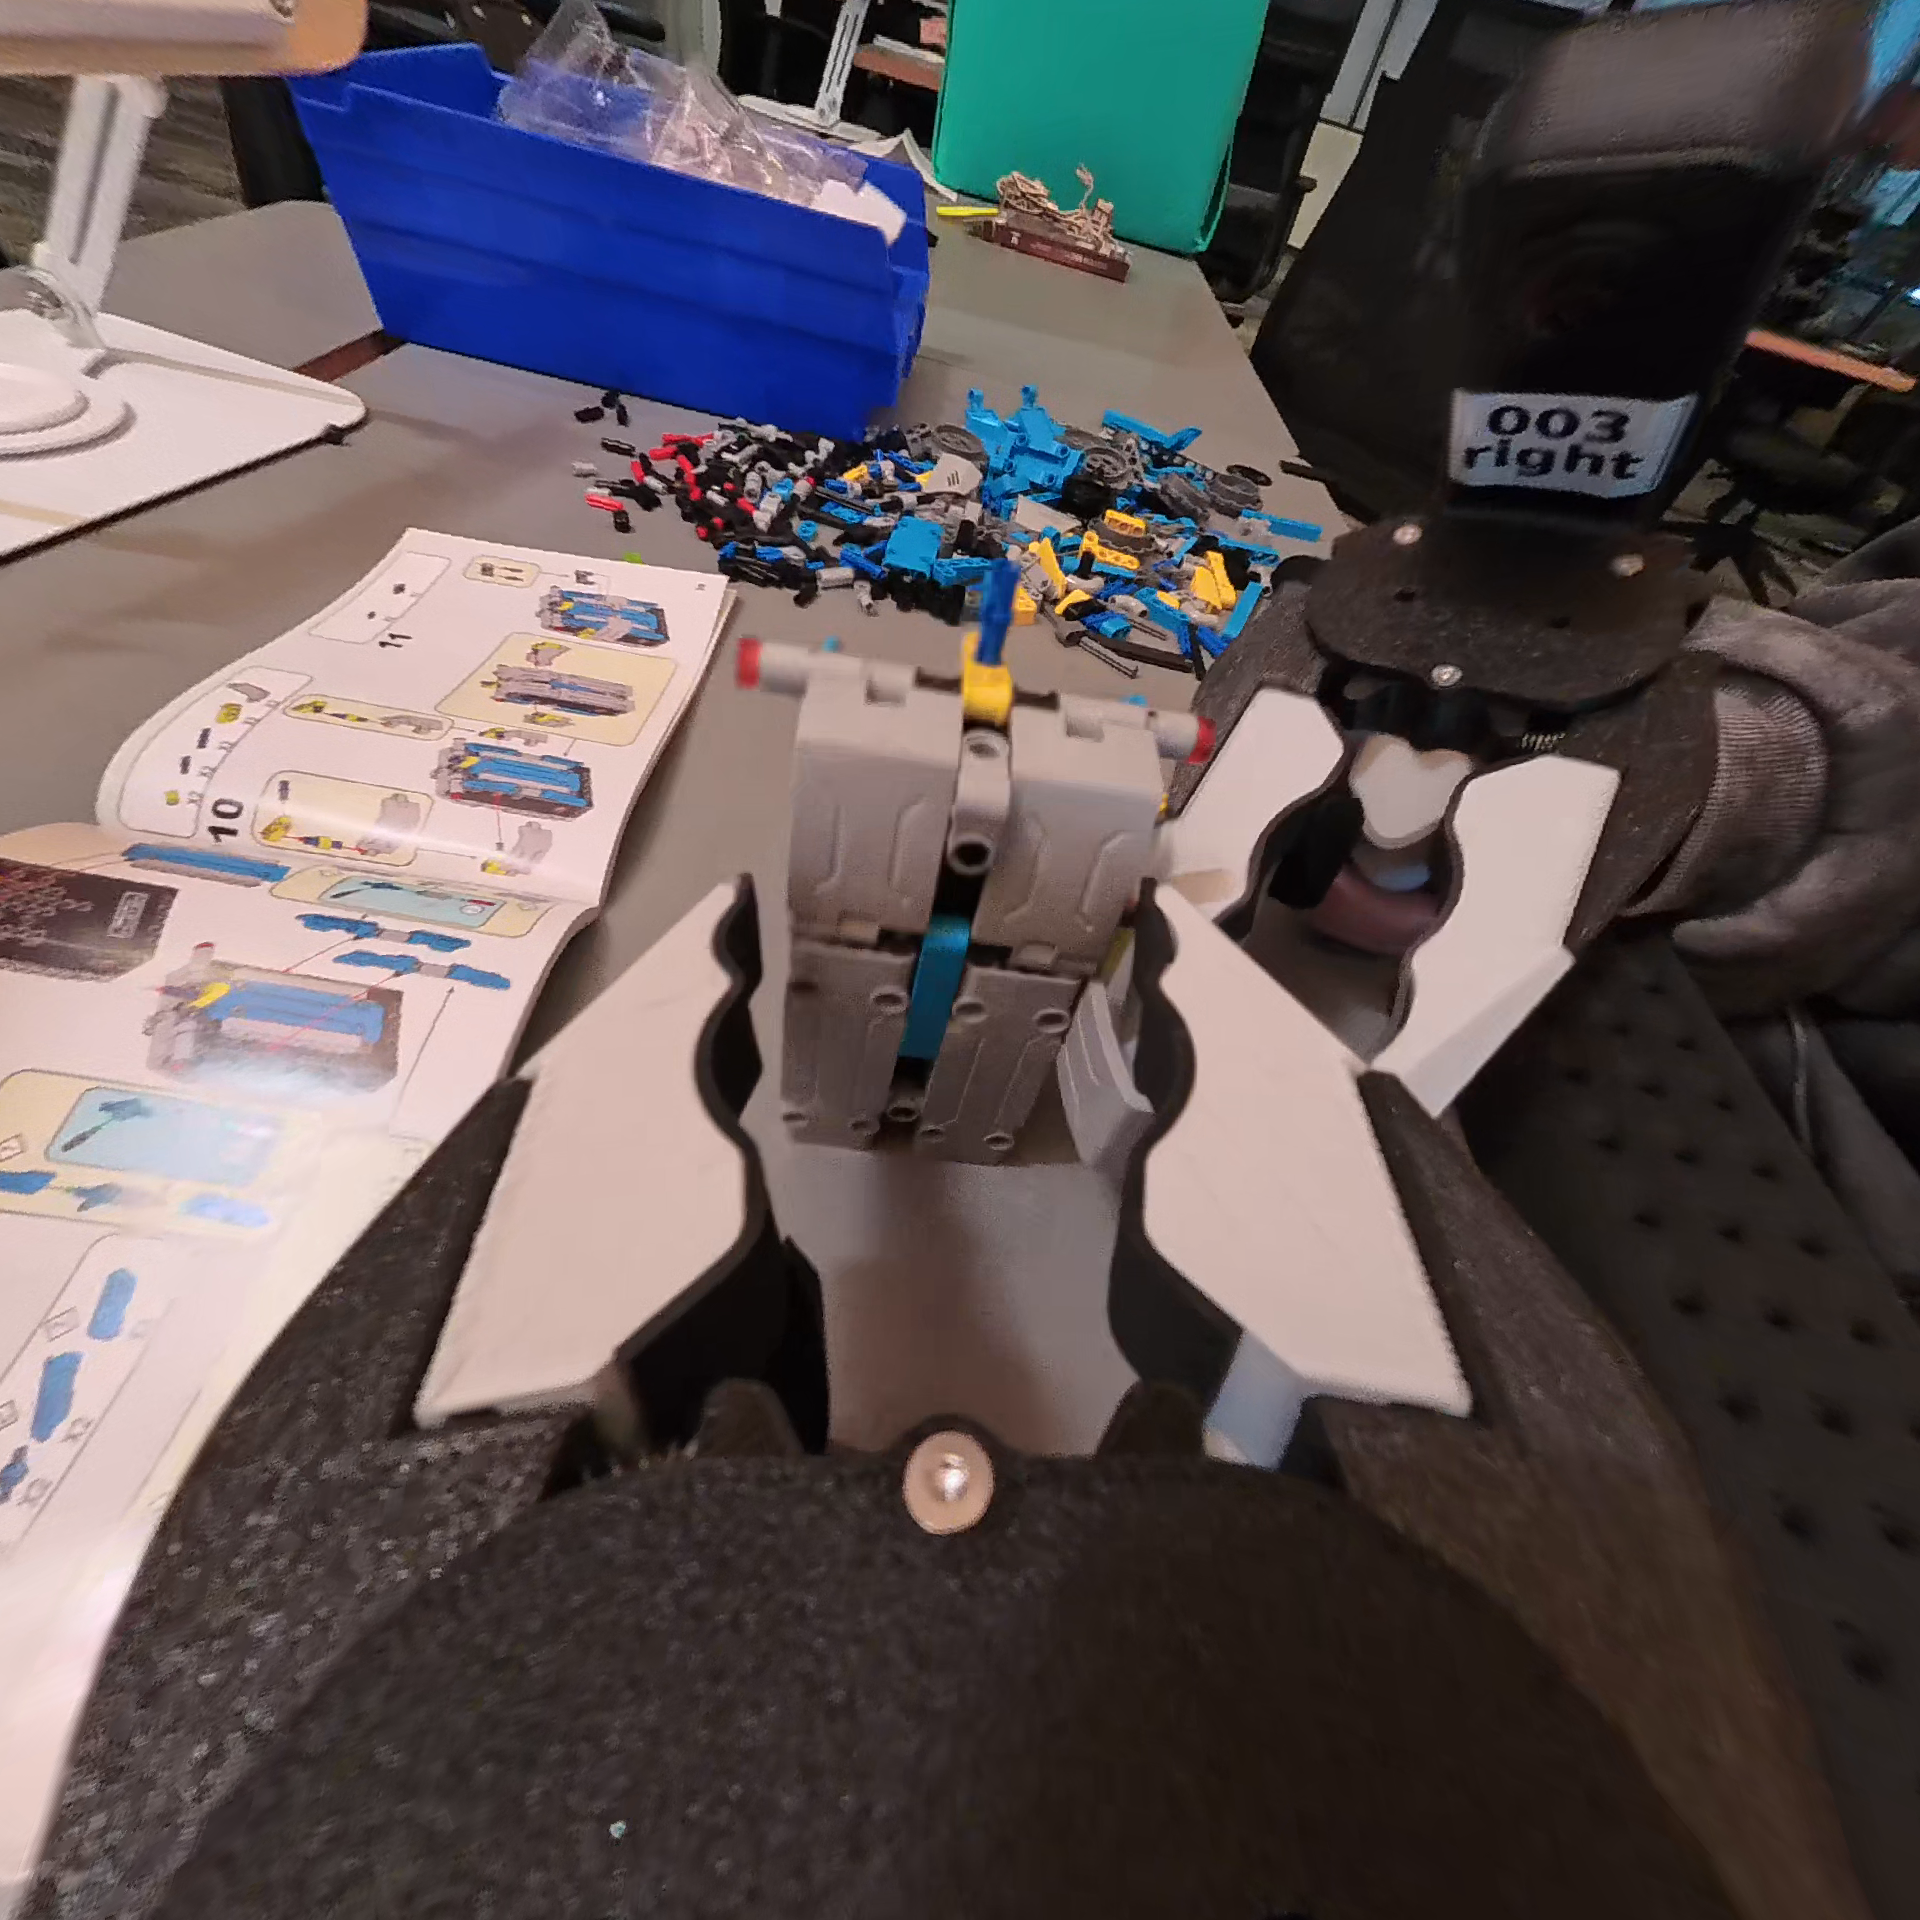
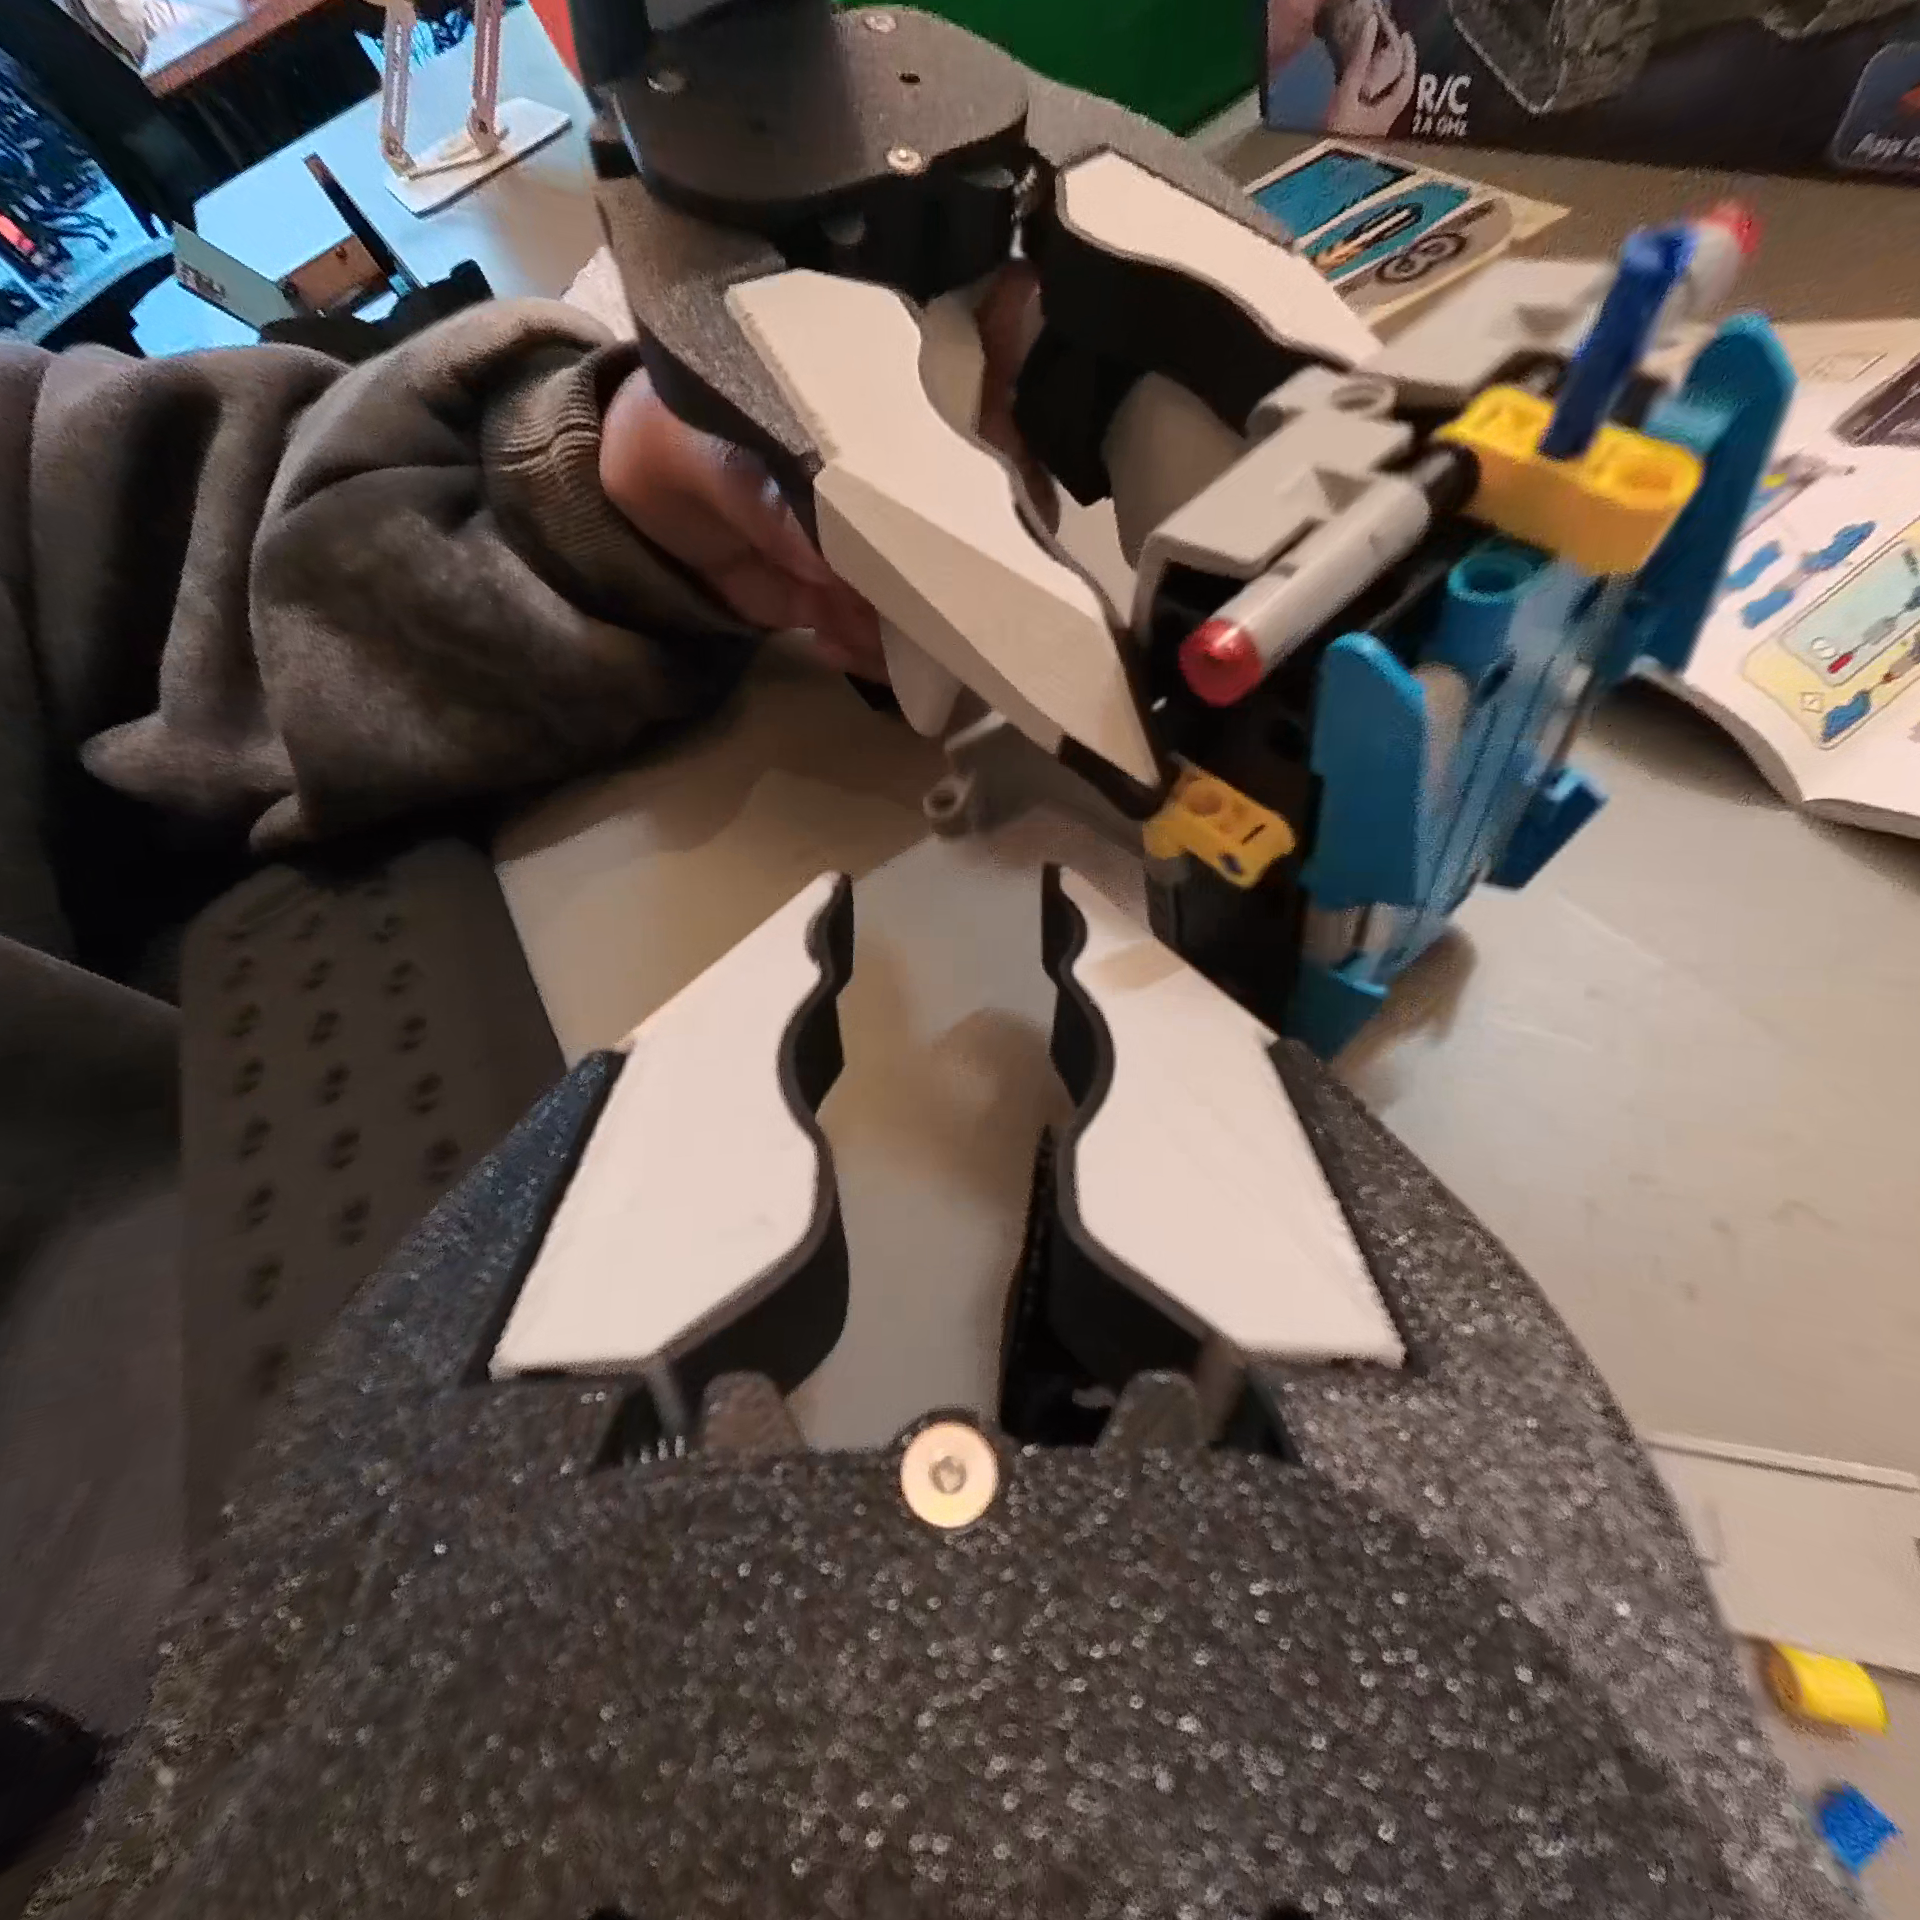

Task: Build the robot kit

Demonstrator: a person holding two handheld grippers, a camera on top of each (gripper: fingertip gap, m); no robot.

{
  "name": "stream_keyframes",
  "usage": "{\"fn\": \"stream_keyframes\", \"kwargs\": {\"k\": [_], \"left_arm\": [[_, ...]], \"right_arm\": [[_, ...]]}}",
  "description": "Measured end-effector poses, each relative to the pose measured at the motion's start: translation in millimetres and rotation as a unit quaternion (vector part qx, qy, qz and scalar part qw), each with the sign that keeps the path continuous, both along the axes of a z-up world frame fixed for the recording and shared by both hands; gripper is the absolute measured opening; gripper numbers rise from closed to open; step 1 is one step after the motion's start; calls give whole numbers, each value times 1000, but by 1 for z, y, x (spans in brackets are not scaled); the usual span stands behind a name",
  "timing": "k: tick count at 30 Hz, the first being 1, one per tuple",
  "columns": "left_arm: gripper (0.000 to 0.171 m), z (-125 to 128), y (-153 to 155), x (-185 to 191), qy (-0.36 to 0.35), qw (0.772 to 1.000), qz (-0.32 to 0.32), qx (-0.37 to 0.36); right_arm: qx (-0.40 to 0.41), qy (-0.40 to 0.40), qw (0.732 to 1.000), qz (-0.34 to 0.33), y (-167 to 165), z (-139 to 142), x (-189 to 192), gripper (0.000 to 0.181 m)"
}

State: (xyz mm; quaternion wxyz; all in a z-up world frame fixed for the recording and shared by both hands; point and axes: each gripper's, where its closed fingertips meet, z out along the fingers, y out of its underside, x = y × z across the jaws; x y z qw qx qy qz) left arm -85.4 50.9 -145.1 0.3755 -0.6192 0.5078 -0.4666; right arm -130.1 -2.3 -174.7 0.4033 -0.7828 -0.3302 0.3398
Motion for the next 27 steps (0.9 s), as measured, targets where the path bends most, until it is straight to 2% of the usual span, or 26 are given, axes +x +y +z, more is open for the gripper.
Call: {"fn": "stream_keyframes", "kwargs": {"k": [3,7,11,13,15,17,19,21,22,25,27], "left_arm": [[74,0,1,-4,-5,1000,-3,-2],[76,-1,2,-9,0,1000,1,17],[76,6,3,-23,-17,1000,15,-2],[75,6,-5,-31,-6,1000,9,1],[72,2,-27,-38,15,999,-28,7],[65,-7,-45,-44,40,998,-50,15],[59,-19,-44,-47,70,997,-24,39],[45,-24,-43,-47,84,994,-12,69],[36,-24,-39,-45,86,993,2,87],[30,-22,-26,-46,86,990,30,109],[19,-19,-12,-50,81,988,68,108]], "right_arm": [[22,-18,1000,1,-2,4,13,36],[45,-4,999,8,-2,14,41,35],[18,22,999,-36,19,9,71,34],[6,50,998,-49,25,13,75,36],[10,57,997,-56,28,15,76,36],[19,51,997,-52,27,16,74,36],[31,40,998,-43,24,15,70,33],[46,33,998,-34,22,17,65,29],[55,34,997,-29,20,20,62,28],[70,33,997,-22,18,22,55,30],[66,27,997,-13,16,19,50,33]]}}
